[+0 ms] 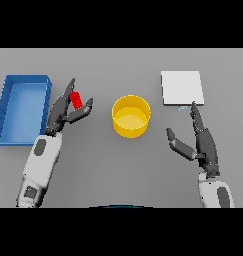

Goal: Pick up the red beaker and tilt it to pour out 1 green nut into yellow bowl. Pick up the yellow bowl and place it on the metallic measuring scale.

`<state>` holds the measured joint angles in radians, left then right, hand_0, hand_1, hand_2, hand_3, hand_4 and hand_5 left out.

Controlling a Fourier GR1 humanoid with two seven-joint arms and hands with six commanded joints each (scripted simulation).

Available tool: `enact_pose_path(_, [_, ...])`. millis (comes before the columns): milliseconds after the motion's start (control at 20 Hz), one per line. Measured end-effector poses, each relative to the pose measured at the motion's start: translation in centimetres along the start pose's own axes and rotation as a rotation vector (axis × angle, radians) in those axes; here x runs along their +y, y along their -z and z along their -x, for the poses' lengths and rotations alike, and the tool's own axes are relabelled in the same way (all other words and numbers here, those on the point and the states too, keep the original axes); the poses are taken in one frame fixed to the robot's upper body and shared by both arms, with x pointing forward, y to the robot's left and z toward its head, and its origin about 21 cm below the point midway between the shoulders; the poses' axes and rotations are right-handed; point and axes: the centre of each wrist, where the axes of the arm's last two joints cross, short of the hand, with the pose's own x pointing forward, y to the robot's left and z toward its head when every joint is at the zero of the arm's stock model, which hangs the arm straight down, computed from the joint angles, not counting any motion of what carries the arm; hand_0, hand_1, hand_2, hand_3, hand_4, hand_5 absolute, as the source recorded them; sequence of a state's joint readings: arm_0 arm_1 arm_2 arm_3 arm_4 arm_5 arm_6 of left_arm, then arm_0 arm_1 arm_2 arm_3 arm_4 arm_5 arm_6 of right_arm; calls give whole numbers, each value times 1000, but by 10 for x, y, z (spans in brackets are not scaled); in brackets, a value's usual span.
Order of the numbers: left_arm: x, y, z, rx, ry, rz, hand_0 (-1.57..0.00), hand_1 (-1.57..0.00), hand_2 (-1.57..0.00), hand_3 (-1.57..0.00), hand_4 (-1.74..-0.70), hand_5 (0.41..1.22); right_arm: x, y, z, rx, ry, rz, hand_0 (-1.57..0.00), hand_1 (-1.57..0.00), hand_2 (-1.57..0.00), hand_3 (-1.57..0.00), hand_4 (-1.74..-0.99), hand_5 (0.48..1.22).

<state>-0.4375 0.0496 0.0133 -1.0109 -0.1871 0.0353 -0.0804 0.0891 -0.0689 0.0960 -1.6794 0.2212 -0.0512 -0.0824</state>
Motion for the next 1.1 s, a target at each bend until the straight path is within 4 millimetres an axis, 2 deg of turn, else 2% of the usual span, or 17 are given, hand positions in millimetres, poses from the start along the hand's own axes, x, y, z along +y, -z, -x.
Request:
enact_pose_path(50, [-1,3,-2,-16,-8,6,1,1,1,1,-1309,688,-5,-1,1,1,-3,0,1,1,1,1,-1269,640])
enact_pose_path(250, [-7,10,0,-32,-33,12,1,1,0,1,-1348,704,-2,-1,-3,-5,-12,6,1,1,1,1,-1261,641])
enact_pose_path(300, [-9,12,2,-28,-46,5,1,-26,-67,-31,-1378,724,0,0,-2,3,-15,5,1,1,1,1,-1259,642])
enact_pose_path(350, [-11,13,3,-41,-74,-3,-119,-146,-182,-124,-1410,750,1,0,0,3,-11,4,1,1,1,1,-1260,642])
enact_pose_path(400, [-9,15,3,-42,-89,-19,-285,-328,-364,-292,-1449,783,-3,1,-2,-7,-11,4,1,1,1,1,-1258,644])
enact_pose_path(450, [-8,15,3,-36,-104,-29,-441,-481,-523,-547,-1448,871,-4,-2,1,-3,-18,4,1,1,1,1,-1257,645])
enact_pose_path(500, [-13,17,2,-20,-108,-40,-662,-699,-733,-724,-1500,941,-3,-1,0,-11,-16,3,1,1,1,1,-1255,644])
enact_pose_path(600, [-15,19,1,-21,-79,-40,-989,-1013,-1034,-926,-1575,1042,-2,0,-3,-8,-17,8,1,1,1,1,-1254,645])
enact_pose_path(650, [-18,20,1,-47,-64,-27,-1106,-1125,-1142,-974,-1603,1078,-3,-3,-4,-18,-14,7,1,1,1,1,-1252,644])
enact_pose_path(750, [-15,24,-3,-25,-31,-13,-1273,-1285,-1296,-1189,-1544,1129,-2,-6,0,4,-19,8,1,1,1,1,-1254,644])
enact_pose_path(850, [-16,22,-1,-40,-40,-1,-1380,-1388,-1395,-1326,-1505,1162,-4,-7,3,-8,-7,7,1,1,1,1,-1257,645])
enact_pose_path(950, [-22,19,0,-46,-52,-16,-1449,-1454,-1458,-1414,-1590,1151,-4,-7,1,-3,-1,11,1,1,1,1,-1257,643])
enact_pose_path(1100, [-20,21,-10,-75,-94,-48,-1509,-1511,-1513,-1491,-1664,1128,-2,-4,0,-3,5,16,1,1,1,1,-1258,646])
